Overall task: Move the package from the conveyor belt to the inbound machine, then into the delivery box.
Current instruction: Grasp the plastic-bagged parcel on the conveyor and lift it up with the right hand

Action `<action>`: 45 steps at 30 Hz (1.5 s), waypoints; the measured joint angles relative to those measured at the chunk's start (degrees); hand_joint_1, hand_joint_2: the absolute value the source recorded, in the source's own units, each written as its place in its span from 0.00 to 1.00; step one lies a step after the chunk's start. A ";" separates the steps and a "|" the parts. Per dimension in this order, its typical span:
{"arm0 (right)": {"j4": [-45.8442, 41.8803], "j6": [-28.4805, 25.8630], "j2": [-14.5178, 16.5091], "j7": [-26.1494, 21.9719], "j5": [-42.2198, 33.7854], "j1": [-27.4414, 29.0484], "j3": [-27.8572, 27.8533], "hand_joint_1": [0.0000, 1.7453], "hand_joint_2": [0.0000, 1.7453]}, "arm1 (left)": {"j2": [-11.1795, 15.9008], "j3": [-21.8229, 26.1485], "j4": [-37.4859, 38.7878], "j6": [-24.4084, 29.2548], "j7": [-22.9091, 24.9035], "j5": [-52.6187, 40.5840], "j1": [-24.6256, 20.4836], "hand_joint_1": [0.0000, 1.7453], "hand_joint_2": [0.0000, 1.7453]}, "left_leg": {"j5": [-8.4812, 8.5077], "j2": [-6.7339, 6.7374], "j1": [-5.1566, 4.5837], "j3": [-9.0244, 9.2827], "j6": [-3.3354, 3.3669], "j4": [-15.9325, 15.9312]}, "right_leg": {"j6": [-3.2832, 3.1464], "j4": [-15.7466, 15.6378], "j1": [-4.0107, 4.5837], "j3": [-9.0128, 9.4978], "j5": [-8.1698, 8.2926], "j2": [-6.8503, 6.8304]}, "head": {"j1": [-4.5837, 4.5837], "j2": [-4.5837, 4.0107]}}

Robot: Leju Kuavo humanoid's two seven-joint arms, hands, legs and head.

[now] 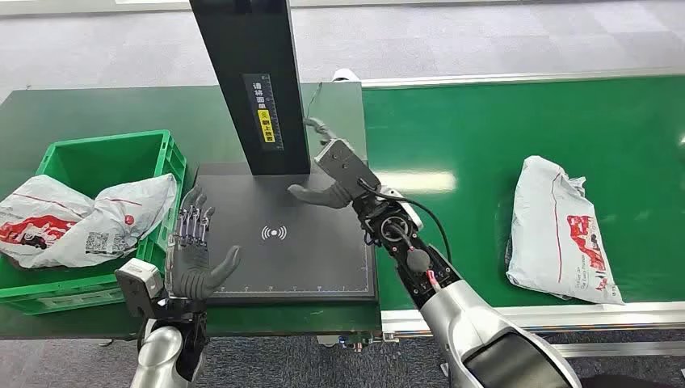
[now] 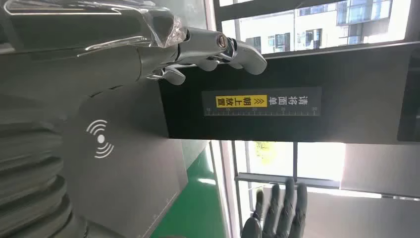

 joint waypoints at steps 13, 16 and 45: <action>-3.15 -4.66 -3.57 1.67 6.54 0.32 -2.18 0.00 1.00 | 0.00 -0.62 -2.08 0.00 0.09 0.45 1.63 0.00 1.00 | 0.00 0.03 0.01 0.00 0.00 -0.01 | 0.00 0.00 0.01 -0.02 0.00 0.01 | -0.01 0.00; -3.48 -7.37 -3.88 3.15 9.03 0.43 -2.21 0.00 1.00 | 0.00 -0.63 -2.13 0.00 0.24 0.52 1.73 0.00 1.00 | 0.00 0.01 0.01 0.00 0.00 0.00 | 0.00 0.00 0.01 -0.02 0.00 0.01 | -0.01 0.00; -12.37 -14.23 -13.66 22.68 44.06 6.95 -12.60 0.00 1.00 | -1.19 -1.47 -8.82 0.53 2.97 -0.66 9.87 0.00 1.00 | -0.03 0.00 0.00 -0.01 0.00 0.00 | 0.00 -0.01 0.00 0.01 0.00 0.00 | -0.01 0.00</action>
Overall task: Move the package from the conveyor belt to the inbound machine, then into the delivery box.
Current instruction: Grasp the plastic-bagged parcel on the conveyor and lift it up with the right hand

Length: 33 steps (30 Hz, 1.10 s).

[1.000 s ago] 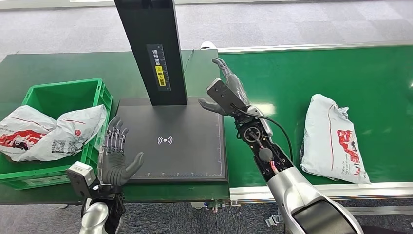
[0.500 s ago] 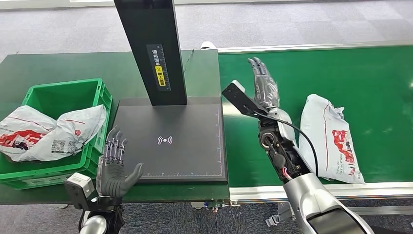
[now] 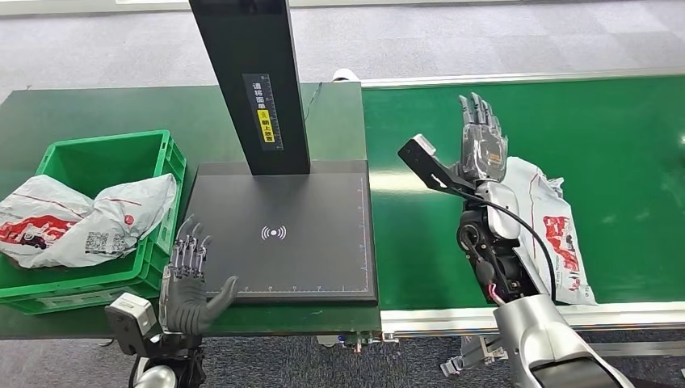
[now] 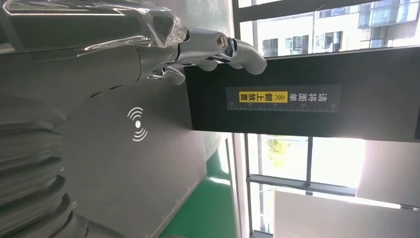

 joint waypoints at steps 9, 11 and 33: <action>-0.83 11.05 0.05 6.29 7.59 1.85 -3.20 0.00 1.00 | -0.72 0.06 0.00 -0.62 0.70 -1.43 -0.04 0.00 1.00 | 0.00 -0.01 0.00 0.01 0.00 0.00 | 0.00 0.00 0.00 0.01 0.00 0.00 | -0.02 0.00; -0.57 13.44 0.05 7.07 7.87 1.98 -3.82 0.00 1.00 | -0.84 0.09 0.00 -0.62 1.00 -1.73 -0.10 0.00 1.00 | 0.00 -0.01 0.00 0.00 0.00 0.00 | 0.00 0.00 0.00 0.00 0.00 0.00 | -0.01 0.00; 9.12 21.47 -1.75 11.75 6.48 1.46 -13.16 0.00 1.00 | -1.75 0.67 0.10 -0.54 2.92 -2.04 -0.45 0.00 1.00 | -0.01 -0.01 0.00 0.00 0.01 0.01 | 0.00 -0.01 -0.01 -0.01 0.00 -0.01 | -0.01 0.00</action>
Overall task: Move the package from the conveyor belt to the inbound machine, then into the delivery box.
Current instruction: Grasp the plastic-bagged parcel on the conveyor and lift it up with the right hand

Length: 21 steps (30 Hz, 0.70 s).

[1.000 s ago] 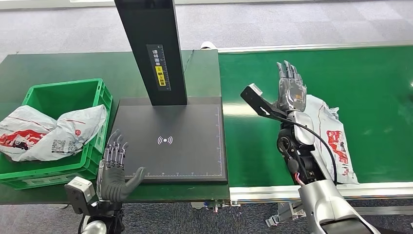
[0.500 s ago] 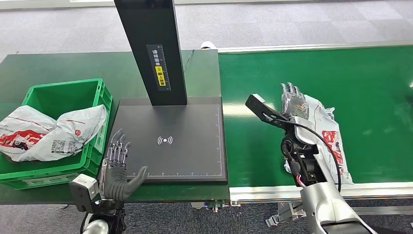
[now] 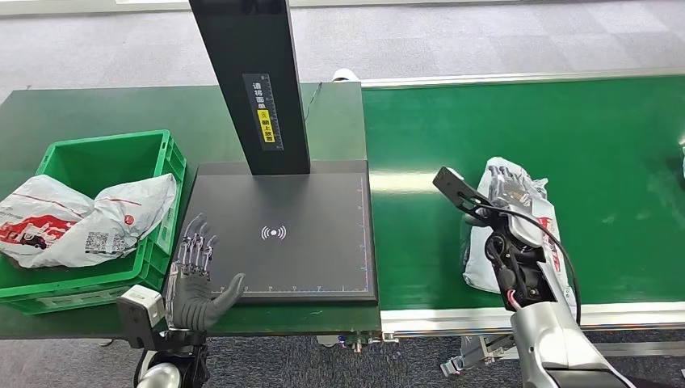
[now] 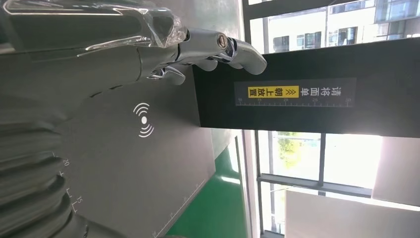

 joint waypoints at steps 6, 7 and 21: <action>4.28 0.42 -0.91 1.01 -1.30 -0.15 -3.31 0.00 1.00 | -0.06 -0.01 0.28 -0.11 0.12 0.00 -0.01 0.00 1.00 | 0.00 0.01 0.00 0.00 0.00 0.00 | 0.00 0.00 0.00 0.01 0.00 0.00 | -0.01 0.00; 4.87 0.52 -1.01 1.09 -1.49 -0.19 -3.76 0.00 1.00 | -0.06 -0.02 0.36 -0.14 0.12 0.00 -0.01 0.00 1.00 | 0.00 0.01 0.00 0.00 0.00 0.00 | 0.00 0.00 0.00 0.01 0.00 0.00 | -0.01 0.00; 11.06 3.04 -1.45 0.33 -2.19 -2.25 -6.12 0.00 1.00 | -0.04 -0.11 1.90 -0.25 -0.08 0.25 -0.72 0.00 1.00 | 0.00 0.00 0.00 0.00 0.00 0.00 | 0.00 0.00 0.00 0.01 0.00 0.00 | -0.01 0.00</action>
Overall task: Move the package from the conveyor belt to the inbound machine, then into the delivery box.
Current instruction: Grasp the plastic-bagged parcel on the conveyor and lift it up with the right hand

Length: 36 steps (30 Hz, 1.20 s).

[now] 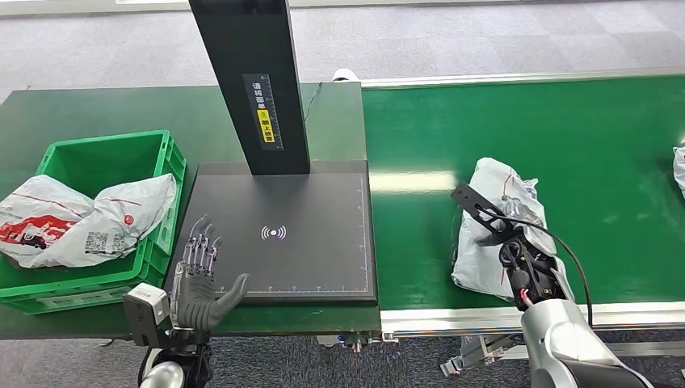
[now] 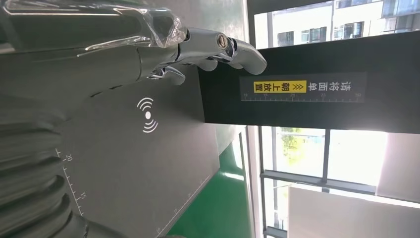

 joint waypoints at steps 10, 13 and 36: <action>2.19 3.57 0.49 -4.67 -0.62 -1.27 -0.27 0.00 1.00 | 0.00 -0.07 0.82 0.00 -0.21 0.08 -0.50 0.00 1.00 | 0.00 0.00 0.00 0.00 0.00 0.00 | 0.00 0.00 0.00 0.02 0.00 0.00 | 0.00 0.00; 2.90 5.80 1.39 -5.55 -0.89 -1.78 -0.19 0.00 1.00 | 0.00 -0.09 1.28 -0.04 -0.41 0.11 -0.96 0.00 1.00 | 0.01 -0.01 0.00 0.00 0.00 0.00 | 0.00 0.00 0.00 0.02 0.00 0.00 | -0.01 0.00; 5.84 9.68 5.04 -5.20 -0.93 -2.92 3.69 0.49 1.00 | 0.02 -0.98 3.43 -0.35 -0.76 0.74 -2.22 0.00 1.00 | 0.01 -0.01 0.00 0.00 0.00 0.00 | 0.00 0.00 0.00 0.03 0.00 0.00 | 0.00 0.00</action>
